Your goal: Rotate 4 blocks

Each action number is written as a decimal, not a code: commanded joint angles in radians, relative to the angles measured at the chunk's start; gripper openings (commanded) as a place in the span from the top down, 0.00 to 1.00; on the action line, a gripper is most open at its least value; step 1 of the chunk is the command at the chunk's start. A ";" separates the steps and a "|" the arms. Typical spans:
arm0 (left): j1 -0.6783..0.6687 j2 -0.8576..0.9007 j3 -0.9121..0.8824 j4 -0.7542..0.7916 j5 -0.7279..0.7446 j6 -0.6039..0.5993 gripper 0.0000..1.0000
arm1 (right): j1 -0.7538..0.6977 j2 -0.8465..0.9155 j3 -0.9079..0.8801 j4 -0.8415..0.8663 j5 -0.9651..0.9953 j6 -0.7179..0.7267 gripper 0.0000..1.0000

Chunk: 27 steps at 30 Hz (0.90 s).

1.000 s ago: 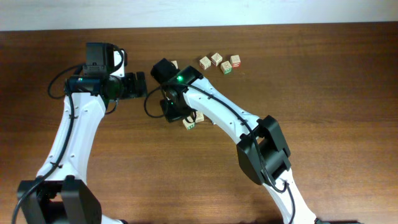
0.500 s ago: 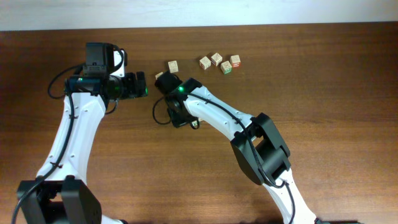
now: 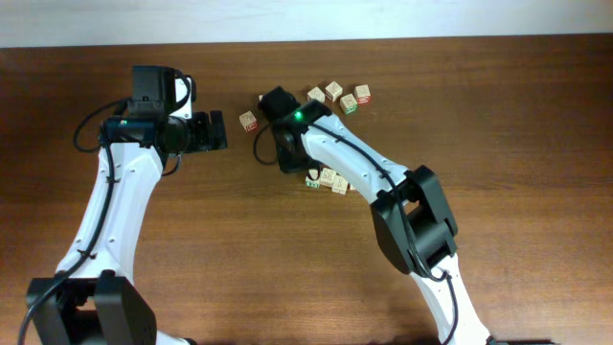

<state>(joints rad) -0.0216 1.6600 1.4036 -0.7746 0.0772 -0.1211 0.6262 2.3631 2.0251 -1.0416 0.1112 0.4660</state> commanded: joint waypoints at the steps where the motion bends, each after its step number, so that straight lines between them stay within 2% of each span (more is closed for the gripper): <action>1: -0.002 0.001 0.018 0.002 -0.004 -0.006 0.01 | -0.046 -0.002 0.094 -0.025 -0.032 -0.004 0.95; 6: -0.002 0.001 0.018 0.002 -0.004 -0.006 0.01 | -0.083 0.002 -0.012 0.001 -0.005 0.014 0.95; 9: -0.002 0.001 0.018 0.002 -0.004 -0.006 0.01 | -0.126 0.002 -0.050 0.002 -0.054 0.014 0.96; 14: -0.002 0.001 0.018 0.002 -0.004 -0.006 0.01 | -0.129 0.002 -0.105 -0.008 -0.059 0.014 0.96; 24: -0.002 0.001 0.018 0.002 -0.004 -0.006 0.01 | -0.129 0.002 -0.105 -0.043 -0.138 -0.025 0.95; 27: -0.002 0.001 0.018 0.002 -0.004 -0.006 0.01 | -0.172 -0.008 -0.008 -0.087 -0.135 -0.061 0.96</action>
<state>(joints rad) -0.0212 1.6600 1.4036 -0.7742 0.0772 -0.1211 0.4892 2.3631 1.9354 -1.0962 -0.0212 0.4332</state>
